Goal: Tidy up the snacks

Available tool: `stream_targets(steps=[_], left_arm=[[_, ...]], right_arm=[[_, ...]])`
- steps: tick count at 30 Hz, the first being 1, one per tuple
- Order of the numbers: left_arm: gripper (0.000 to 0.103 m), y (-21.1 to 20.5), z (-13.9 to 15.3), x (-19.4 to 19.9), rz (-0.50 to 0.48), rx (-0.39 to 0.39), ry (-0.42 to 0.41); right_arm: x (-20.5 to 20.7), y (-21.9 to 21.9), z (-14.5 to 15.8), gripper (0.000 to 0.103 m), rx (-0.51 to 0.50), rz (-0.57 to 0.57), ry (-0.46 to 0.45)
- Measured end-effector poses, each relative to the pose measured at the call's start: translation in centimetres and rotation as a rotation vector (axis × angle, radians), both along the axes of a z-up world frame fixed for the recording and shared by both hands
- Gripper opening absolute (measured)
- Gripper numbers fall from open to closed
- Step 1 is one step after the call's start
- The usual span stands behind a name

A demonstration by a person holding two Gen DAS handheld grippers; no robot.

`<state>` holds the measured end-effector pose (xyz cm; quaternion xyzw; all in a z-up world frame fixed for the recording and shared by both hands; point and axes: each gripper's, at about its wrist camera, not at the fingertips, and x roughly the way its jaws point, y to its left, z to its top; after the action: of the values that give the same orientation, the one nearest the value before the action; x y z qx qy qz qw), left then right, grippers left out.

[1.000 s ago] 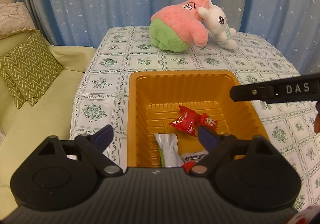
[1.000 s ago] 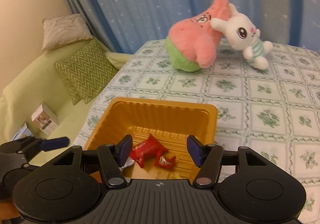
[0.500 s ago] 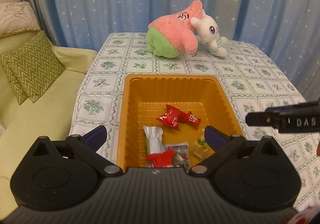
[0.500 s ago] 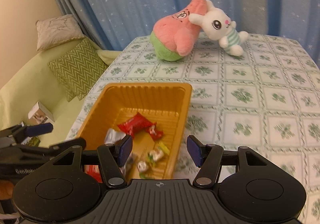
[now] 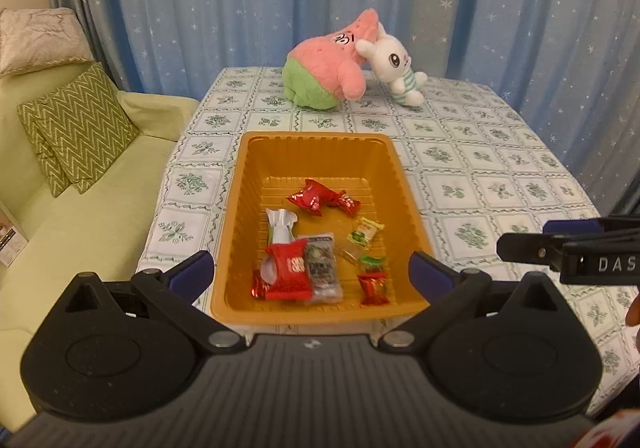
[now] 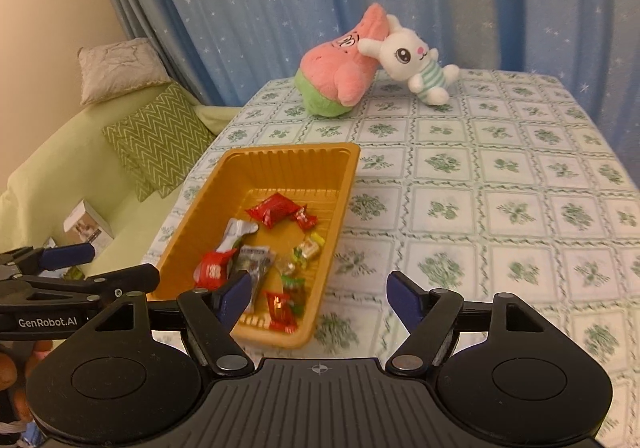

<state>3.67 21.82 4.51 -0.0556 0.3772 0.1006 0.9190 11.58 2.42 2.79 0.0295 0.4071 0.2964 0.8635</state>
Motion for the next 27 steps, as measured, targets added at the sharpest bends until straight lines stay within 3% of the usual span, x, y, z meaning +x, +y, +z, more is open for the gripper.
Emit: stream_targets(steps=[7, 13, 18, 27], left_arm=[[0.103, -3.2, 1.5, -4.0, -0.001, 0.016, -0.026], [0.103, -5.3, 2.3, -7.4, 0.027, 0.006, -0.039], [0.103, -6.5, 2.9, -10.2, 0.080, 0.041, -0.044], [0.103, -8.1, 3.1, -14.0, 0.082, 0.027, -0.064]], right_arm=[[-4.3, -2.9, 0.9, 0.076, -0.035, -0.016, -0.025], [-7.4, -5.5, 1.3, 0.076, -0.009, -0.054, -0.028], [-9.9, -7.2, 1.5, 0.076, -0.001, -0.071, -0.027], [-13.9, -9.0, 2.3, 0.076, 0.014, -0.102, -0.055]])
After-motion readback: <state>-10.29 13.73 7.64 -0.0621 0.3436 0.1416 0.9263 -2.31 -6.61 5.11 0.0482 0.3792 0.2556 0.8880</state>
